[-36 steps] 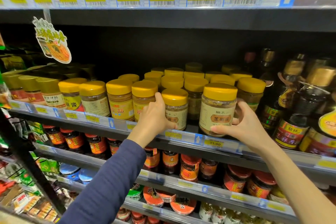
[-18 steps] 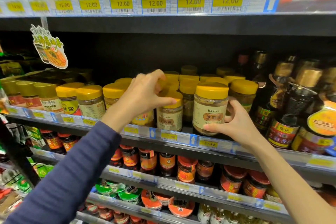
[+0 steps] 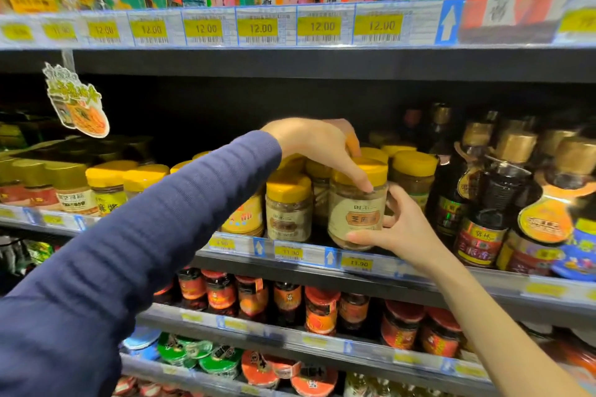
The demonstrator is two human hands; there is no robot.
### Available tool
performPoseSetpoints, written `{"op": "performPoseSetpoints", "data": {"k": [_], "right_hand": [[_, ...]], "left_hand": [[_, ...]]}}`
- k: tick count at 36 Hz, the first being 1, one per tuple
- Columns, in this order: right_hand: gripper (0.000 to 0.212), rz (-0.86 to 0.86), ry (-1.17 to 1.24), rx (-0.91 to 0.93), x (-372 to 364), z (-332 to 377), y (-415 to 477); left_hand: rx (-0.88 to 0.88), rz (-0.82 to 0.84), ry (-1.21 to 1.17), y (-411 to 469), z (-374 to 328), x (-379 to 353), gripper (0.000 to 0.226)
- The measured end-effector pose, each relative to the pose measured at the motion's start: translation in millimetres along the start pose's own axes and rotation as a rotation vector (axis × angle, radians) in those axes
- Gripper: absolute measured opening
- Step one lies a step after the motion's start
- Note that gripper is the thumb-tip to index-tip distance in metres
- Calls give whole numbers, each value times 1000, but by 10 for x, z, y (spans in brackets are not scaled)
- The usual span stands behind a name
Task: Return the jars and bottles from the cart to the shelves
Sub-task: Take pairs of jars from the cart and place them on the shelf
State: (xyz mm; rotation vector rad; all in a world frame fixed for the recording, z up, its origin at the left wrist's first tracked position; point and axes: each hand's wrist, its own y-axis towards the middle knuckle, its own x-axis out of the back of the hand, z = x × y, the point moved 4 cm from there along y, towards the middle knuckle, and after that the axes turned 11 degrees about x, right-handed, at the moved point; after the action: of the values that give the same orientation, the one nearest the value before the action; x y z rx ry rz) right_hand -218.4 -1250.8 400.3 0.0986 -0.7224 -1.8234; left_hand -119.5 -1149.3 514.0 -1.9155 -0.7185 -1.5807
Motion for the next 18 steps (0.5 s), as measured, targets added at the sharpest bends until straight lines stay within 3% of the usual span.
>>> {"op": "performPoseSetpoints", "data": {"k": [9,13,18], "right_hand": [[84,6,-49,19,15,-21,-23],[94,29,-97,-19,19,-3,-102],[91,44,-327,-46,81,69,-325]], "left_hand": [[-18,-9,-85,46,26,8,66],[-9,8,-99,66,80,-21,72],[55,21,-105,100,197,-65,90]]}}
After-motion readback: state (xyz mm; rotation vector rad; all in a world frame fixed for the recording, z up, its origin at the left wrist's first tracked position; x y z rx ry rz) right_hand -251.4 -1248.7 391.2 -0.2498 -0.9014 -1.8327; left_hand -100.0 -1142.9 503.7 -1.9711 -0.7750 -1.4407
